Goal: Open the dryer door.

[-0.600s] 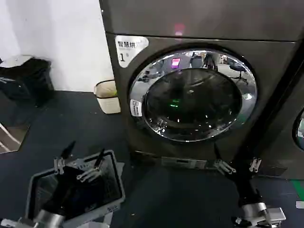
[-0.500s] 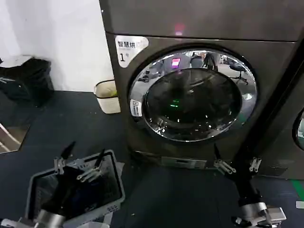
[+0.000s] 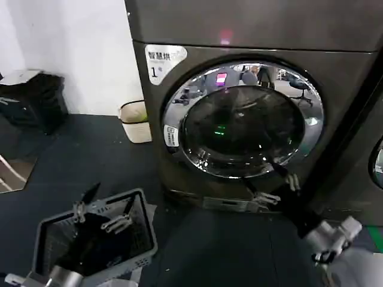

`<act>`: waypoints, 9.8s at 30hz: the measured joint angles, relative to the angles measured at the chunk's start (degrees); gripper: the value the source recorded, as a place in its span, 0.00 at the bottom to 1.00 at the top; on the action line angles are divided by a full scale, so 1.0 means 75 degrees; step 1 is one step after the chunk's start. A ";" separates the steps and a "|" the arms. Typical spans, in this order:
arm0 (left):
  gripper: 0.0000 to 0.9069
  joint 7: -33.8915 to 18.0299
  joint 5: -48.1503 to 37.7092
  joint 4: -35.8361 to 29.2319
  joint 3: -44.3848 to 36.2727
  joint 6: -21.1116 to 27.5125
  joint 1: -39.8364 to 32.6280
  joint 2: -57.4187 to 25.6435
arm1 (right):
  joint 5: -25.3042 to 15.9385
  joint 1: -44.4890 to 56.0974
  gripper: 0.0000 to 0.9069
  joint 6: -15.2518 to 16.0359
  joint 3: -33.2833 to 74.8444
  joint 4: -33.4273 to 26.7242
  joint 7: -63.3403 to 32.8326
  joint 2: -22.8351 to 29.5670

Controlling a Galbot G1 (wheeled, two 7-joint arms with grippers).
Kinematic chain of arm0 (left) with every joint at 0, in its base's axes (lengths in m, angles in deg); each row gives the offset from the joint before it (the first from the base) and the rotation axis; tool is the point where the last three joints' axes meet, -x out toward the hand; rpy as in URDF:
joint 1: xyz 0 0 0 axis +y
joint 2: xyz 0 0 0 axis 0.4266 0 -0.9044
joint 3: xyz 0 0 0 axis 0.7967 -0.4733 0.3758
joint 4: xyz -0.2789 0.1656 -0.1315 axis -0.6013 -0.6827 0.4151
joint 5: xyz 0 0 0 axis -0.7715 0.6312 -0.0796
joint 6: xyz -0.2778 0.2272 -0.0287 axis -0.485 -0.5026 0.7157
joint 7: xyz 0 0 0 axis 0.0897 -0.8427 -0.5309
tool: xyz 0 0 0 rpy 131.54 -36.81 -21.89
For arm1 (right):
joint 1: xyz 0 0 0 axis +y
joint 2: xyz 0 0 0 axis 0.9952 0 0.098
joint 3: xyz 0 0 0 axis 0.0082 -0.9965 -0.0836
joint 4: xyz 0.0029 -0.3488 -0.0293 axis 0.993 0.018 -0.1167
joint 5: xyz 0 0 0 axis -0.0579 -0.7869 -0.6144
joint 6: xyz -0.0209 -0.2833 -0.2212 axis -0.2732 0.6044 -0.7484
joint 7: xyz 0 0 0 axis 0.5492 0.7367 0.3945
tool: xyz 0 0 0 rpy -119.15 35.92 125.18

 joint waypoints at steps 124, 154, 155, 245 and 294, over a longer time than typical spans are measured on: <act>1.00 0.1747 -0.5510 0.4867 -0.4276 -0.0637 -0.6397 -0.5876 | 0.0714 -0.0291 1.00 -0.0721 0.0980 -0.1270 0.6885 -0.0830; 1.00 0.2099 -0.5664 0.5023 -0.8595 -0.0373 -0.9663 -0.4863 | 0.0558 0.2204 1.00 -0.1465 0.8835 -0.2037 0.3063 0.0467; 1.00 0.2096 -0.5630 0.5050 -0.8690 -0.0382 -0.9713 -0.4814 | 0.0512 0.2282 1.00 -0.1423 0.8947 -0.1968 0.2688 0.0554; 1.00 0.0460 -0.4613 0.9640 -1.1445 -0.1046 -1.2563 0.0806 | -0.1218 0.4220 1.00 -0.0022 1.3422 -0.1374 -0.4312 0.1091; 1.00 -0.0703 -0.3895 0.5133 -1.1841 -0.2324 -1.2135 -0.4336 | -0.1667 0.4230 1.00 0.0003 1.3769 -0.0734 -0.4070 0.1026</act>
